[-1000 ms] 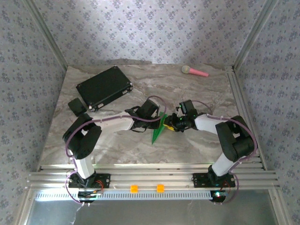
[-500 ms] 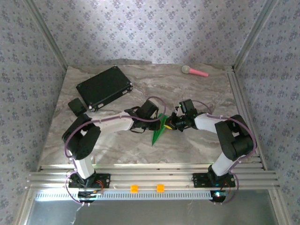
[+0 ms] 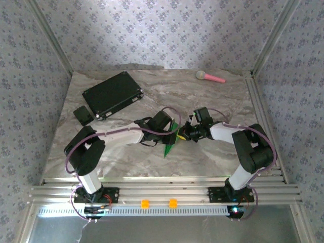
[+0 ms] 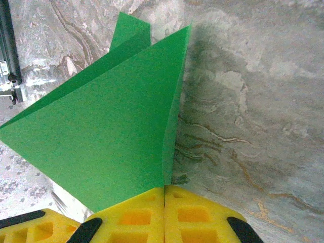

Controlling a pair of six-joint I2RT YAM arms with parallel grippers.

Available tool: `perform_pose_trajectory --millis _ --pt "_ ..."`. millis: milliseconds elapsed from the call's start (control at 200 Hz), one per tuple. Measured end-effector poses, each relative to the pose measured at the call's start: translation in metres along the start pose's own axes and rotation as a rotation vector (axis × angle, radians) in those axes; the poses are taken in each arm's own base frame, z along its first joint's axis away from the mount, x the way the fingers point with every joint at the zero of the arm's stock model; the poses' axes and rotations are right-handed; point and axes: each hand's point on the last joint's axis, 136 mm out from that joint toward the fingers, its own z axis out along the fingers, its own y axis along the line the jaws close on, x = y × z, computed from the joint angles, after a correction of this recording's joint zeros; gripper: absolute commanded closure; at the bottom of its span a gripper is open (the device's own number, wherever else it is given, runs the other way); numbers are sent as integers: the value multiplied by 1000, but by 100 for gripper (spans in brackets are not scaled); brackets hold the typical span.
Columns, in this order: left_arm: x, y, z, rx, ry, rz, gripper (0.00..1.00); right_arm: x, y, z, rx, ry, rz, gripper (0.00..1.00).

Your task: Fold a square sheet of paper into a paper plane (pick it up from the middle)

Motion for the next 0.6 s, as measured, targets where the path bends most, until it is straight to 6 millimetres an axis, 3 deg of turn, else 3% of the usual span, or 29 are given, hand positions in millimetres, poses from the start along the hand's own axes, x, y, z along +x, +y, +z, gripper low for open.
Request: perform_pose_trajectory --millis 600 --pt "13 11 16 -39 68 49 62 1 -2 2 2 6 3 91"
